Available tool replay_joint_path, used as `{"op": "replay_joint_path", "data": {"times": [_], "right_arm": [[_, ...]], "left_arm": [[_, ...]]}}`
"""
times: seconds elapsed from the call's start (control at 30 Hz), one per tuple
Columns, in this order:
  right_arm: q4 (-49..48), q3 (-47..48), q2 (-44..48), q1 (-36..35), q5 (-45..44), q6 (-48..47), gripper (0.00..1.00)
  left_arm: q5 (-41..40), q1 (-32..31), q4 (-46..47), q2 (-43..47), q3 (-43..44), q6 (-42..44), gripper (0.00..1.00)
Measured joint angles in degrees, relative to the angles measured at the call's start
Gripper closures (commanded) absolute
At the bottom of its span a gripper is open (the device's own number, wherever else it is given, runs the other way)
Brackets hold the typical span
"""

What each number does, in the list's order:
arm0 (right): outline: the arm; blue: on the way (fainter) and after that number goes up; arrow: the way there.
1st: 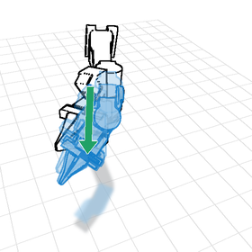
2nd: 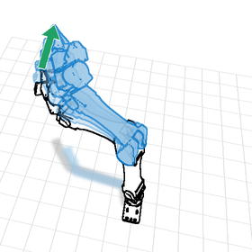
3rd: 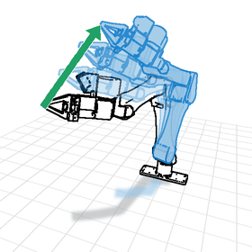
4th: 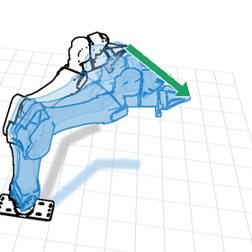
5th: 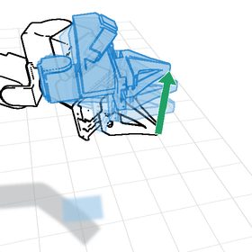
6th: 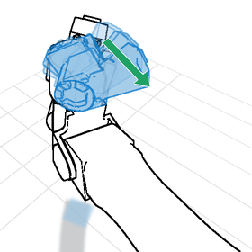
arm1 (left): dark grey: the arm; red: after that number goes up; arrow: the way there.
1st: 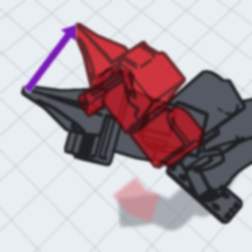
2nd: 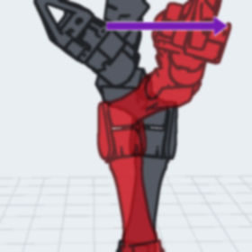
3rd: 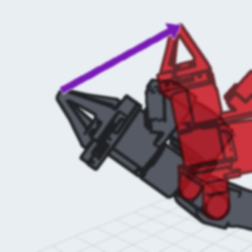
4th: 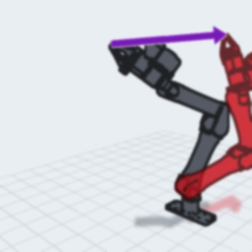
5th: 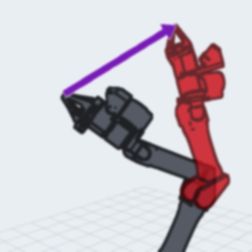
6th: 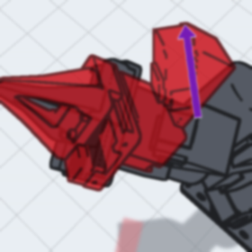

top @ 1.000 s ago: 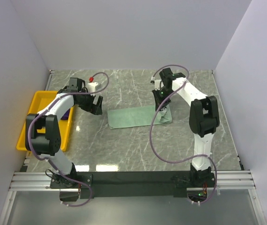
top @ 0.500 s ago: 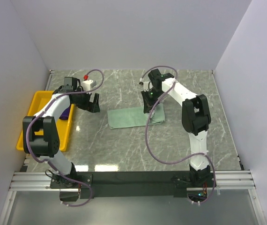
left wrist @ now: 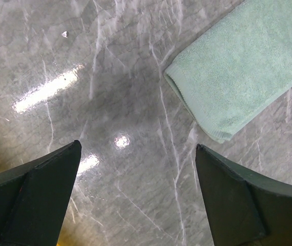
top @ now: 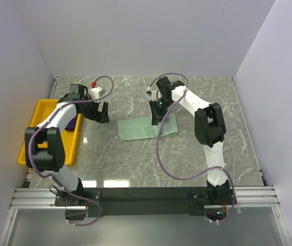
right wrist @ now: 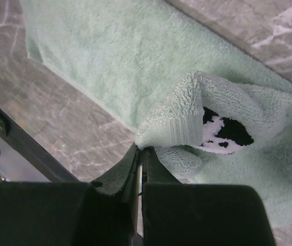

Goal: Roll the towels
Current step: Fold the towel

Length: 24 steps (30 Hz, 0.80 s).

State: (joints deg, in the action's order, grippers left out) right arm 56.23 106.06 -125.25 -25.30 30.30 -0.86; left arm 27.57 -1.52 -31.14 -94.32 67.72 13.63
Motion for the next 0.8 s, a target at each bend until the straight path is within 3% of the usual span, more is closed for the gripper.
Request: {"op": "replay_joint_path", "data": {"times": [0.13,0.3,0.37,0.4,0.43,0.57,0.63,0.67,0.73,0.8], "right_arm": [[0.0,1.1,-2.6,-0.1,0.3,0.0,1.00],[0.4,2.0,-4.3,-0.3,1.1,0.5,0.64],[0.6,2.1,-4.4,-0.3,2.2,0.1,0.55],[1.1,2.6,-4.4,-0.3,2.8,-0.5,0.52],[1.2,2.8,-4.4,-0.3,3.1,-0.6,0.51],[1.7,3.3,-2.8,0.4,4.0,-2.6,0.56],[1.7,3.3,-0.8,1.6,3.8,-3.6,0.63],[1.7,3.3,0.3,2.6,3.4,-4.1,0.65],[1.6,3.5,2.3,5.0,1.7,-5.3,0.71],[1.6,4.2,2.9,7.2,-0.9,-6.4,0.73]], "left_arm": [[0.0,0.0,0.0,0.0,0.0,0.0,0.01],[0.0,0.0,0.0,0.0,0.0,0.0,0.01],[0.5,0.0,0.0,0.1,-0.3,0.2,0.01],[0.8,0.0,0.0,0.1,-0.5,0.2,0.07],[1.2,0.0,-0.1,0.3,-0.9,0.3,0.07],[1.6,-1.6,-0.2,2.0,-2.3,0.7,0.37],[1.9,-3.1,-0.1,3.0,-2.7,0.9,0.41],[2.2,-4.2,0.0,3.3,-2.7,1.0,0.48],[2.5,-6.6,0.2,3.1,-2.7,0.7,0.54],[2.7,-8.7,0.4,2.1,-2.7,0.2,0.55]]}}
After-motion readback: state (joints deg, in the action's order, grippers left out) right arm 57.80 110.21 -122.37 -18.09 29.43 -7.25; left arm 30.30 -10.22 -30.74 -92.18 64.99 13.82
